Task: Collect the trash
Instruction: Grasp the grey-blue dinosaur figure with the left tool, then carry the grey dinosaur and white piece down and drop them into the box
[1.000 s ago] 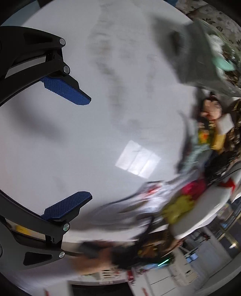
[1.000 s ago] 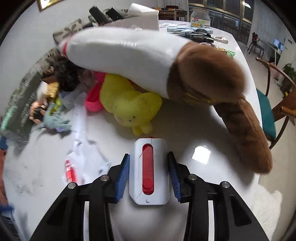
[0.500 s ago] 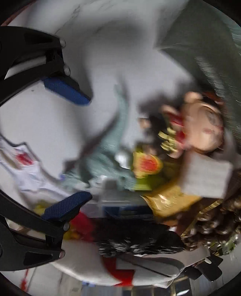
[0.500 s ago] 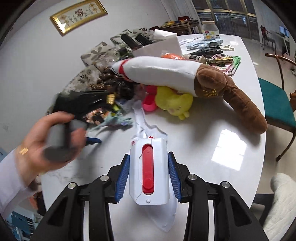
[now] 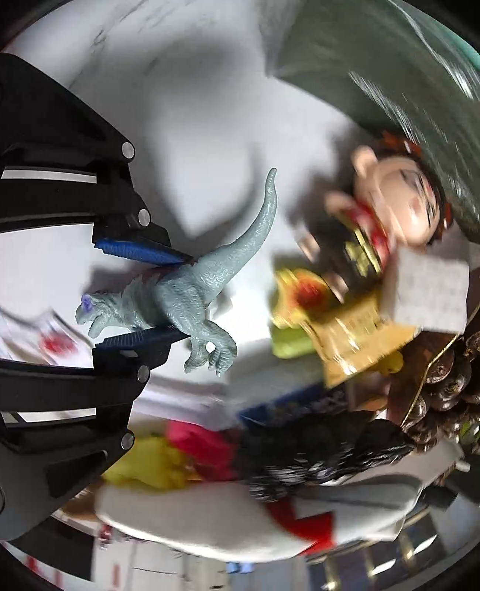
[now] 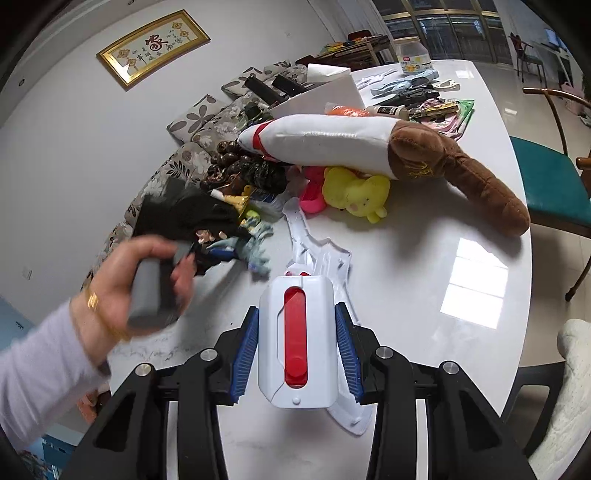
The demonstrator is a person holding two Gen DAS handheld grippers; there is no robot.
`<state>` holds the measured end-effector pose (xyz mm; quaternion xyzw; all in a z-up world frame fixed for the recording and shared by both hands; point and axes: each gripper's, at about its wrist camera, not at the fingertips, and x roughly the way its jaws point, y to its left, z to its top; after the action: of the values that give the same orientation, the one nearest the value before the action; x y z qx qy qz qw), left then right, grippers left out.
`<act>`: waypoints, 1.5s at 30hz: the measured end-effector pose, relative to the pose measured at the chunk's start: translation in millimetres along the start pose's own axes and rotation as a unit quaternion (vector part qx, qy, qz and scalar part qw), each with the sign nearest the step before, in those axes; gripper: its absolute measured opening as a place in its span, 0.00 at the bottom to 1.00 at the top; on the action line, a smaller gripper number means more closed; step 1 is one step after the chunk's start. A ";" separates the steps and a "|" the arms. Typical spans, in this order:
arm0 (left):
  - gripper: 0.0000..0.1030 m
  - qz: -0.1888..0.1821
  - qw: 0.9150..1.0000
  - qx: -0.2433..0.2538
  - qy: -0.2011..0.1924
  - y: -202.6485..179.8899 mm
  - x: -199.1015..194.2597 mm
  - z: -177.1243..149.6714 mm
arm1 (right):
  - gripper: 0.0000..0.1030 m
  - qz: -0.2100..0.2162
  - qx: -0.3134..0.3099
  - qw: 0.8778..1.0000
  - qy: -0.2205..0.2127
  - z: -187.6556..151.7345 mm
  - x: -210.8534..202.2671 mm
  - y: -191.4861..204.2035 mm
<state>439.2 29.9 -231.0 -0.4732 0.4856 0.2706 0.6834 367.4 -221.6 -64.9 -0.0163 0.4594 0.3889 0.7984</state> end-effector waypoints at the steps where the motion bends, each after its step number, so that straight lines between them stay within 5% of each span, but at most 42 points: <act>1: 0.31 -0.016 1.000 0.008 0.003 10.7 -6.6 -6.5 | 0.40 0.000 -0.002 1.000 0.002 -0.8 0.2 2.0; 6: 0.31 -0.057 0.995 0.076 -0.014 57.2 -59.0 -42.6 | 0.40 0.009 -0.011 1.000 0.011 -8.3 -2.3 21.8; 11: 0.31 -0.095 0.980 0.173 -0.036 97.4 -136.6 -89.5 | 0.40 0.015 -0.037 0.999 0.022 -24.4 -3.3 57.5; 16: 0.31 -0.121 0.974 0.190 -0.029 143.0 -169.2 -125.6 | 0.40 0.042 -0.057 0.996 0.053 -56.9 -0.8 111.1; 22: 0.31 -0.116 0.968 0.222 -0.022 234.0 -218.5 -174.6 | 0.40 0.058 -0.091 0.989 0.097 -129.7 -4.0 193.5; 27: 0.31 -0.092 0.956 0.279 -0.002 306.1 -237.8 -219.0 | 0.40 0.026 -0.090 0.985 0.142 -214.7 -10.3 257.5; 32: 0.31 -0.093 0.944 0.311 0.065 365.6 -221.0 -259.4 | 0.40 0.018 -0.055 0.979 0.194 -300.4 -9.6 302.9; 37: 0.31 -0.049 0.932 0.337 0.124 419.7 -155.6 -289.5 | 0.40 -0.025 -0.061 0.970 0.234 -387.5 13.2 323.9; 45: 0.31 0.040 0.912 0.368 0.175 477.3 2.1 -303.4 | 0.40 -0.110 -0.019 0.951 0.289 -509.0 108.7 268.7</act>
<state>-79.6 -52.6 -440.6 -0.2080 0.6813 0.0130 0.7017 -140.5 -163.6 -350.8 -0.1939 0.6584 0.2856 0.6688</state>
